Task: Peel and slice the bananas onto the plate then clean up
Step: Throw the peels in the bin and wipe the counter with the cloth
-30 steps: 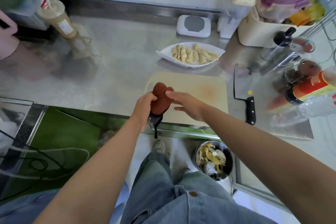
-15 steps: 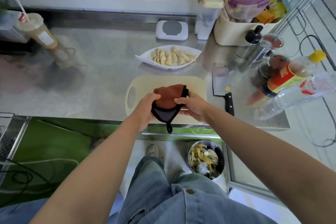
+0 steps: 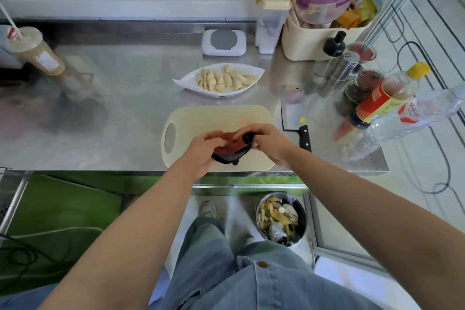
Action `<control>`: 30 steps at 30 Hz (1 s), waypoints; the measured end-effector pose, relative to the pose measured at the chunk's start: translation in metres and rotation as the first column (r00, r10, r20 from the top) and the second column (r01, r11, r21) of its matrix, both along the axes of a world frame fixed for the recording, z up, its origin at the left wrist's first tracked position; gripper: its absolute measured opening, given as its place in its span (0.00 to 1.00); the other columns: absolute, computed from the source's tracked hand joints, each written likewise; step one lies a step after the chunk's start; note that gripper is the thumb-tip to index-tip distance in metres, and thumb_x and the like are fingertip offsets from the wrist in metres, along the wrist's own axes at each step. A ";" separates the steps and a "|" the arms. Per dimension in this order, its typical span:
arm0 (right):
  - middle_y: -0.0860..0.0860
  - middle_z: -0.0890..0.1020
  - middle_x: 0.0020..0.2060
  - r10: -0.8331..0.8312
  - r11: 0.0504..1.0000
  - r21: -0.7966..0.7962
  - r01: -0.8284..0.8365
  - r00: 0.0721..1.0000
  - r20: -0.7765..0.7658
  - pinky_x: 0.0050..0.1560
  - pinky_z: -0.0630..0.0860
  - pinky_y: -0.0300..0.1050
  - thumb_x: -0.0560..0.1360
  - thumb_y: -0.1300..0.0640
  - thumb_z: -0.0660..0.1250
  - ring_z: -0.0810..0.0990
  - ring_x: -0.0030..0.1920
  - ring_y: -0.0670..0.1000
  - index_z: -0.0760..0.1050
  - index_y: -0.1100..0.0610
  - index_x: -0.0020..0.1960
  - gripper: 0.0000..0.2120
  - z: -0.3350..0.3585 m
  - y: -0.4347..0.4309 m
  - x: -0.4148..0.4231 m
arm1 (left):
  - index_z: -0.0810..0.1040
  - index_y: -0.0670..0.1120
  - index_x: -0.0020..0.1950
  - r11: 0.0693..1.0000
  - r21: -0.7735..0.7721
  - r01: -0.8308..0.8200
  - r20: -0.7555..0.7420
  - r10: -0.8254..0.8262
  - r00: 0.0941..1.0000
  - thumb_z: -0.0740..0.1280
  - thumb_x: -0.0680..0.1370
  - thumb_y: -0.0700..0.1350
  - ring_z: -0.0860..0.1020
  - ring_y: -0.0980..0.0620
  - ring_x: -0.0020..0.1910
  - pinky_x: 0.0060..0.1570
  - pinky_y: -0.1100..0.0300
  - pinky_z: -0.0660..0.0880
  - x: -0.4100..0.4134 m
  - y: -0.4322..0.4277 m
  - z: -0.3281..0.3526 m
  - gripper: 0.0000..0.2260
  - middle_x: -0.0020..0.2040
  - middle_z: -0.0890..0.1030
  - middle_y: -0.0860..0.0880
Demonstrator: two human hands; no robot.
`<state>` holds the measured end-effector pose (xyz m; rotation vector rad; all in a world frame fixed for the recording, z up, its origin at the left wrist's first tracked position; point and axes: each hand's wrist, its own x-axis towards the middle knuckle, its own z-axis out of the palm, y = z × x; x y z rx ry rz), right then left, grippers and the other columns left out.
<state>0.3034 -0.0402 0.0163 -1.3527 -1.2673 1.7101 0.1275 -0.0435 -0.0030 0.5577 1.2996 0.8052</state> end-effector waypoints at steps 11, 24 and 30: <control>0.55 0.81 0.48 -0.230 0.961 -0.194 0.199 0.962 -0.150 0.41 0.78 0.38 0.76 0.68 0.64 0.81 0.47 0.53 0.75 0.60 0.57 0.11 -0.005 0.012 0.008 | 0.76 0.41 0.59 0.996 -0.026 0.083 0.011 -0.083 0.996 0.69 0.76 0.41 0.82 0.42 0.48 0.52 0.49 0.79 0.007 0.018 0.012 0.12 0.50 0.82 0.42; 0.58 0.76 0.43 -0.429 0.866 -0.300 0.399 0.903 -0.037 0.28 0.70 0.40 0.76 0.65 0.62 0.73 0.35 0.53 0.73 0.61 0.49 0.03 0.001 0.124 -0.022 | 0.74 0.40 0.57 0.987 -0.039 0.153 -0.076 -0.155 0.985 0.65 0.79 0.37 0.80 0.45 0.38 0.38 0.55 0.81 -0.010 0.140 0.016 0.08 0.47 0.80 0.40; 0.54 0.74 0.39 -0.506 0.804 -0.319 0.501 0.859 0.074 0.30 0.73 0.38 0.77 0.64 0.62 0.73 0.36 0.50 0.73 0.58 0.46 0.04 0.007 0.207 -0.034 | 0.77 0.38 0.50 0.987 0.039 0.159 -0.177 -0.149 0.973 0.65 0.77 0.33 0.77 0.48 0.33 0.32 0.59 0.77 -0.024 0.232 0.018 0.04 0.39 0.78 0.43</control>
